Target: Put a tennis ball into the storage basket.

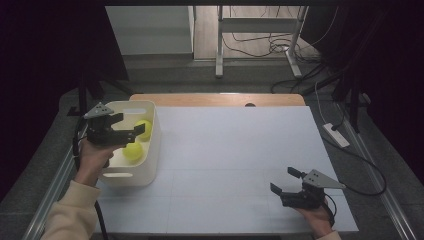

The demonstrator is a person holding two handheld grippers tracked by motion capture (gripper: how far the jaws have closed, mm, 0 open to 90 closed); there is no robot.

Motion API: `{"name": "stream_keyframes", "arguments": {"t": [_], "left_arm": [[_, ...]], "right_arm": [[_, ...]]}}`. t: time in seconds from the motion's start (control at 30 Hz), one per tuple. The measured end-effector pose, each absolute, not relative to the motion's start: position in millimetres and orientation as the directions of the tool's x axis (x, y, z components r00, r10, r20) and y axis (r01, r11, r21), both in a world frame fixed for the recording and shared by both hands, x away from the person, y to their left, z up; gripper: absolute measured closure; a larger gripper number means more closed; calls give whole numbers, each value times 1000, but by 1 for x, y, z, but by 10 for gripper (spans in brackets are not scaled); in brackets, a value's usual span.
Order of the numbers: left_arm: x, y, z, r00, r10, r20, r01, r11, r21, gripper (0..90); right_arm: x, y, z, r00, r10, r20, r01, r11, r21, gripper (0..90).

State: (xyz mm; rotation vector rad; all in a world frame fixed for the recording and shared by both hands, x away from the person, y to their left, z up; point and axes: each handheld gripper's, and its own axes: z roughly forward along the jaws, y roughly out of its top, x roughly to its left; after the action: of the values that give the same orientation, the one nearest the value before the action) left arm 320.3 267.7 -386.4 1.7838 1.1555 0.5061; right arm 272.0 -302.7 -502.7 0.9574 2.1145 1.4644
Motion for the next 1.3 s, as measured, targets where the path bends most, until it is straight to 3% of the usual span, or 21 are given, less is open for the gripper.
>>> {"name": "stream_keyframes", "arguments": {"t": [0.7, 1.3], "left_arm": [[277, 225, -397, 677, 727, -115, 373, -205, 905, 75], [254, 194, -419, 748, 659, -73, 344, -292, 892, 78]], "right_arm": [[271, -303, -502, -689, 722, 57, 303, 216, 928, 95], [271, -303, -502, -686, 725, 57, 304, 215, 928, 95]]}}
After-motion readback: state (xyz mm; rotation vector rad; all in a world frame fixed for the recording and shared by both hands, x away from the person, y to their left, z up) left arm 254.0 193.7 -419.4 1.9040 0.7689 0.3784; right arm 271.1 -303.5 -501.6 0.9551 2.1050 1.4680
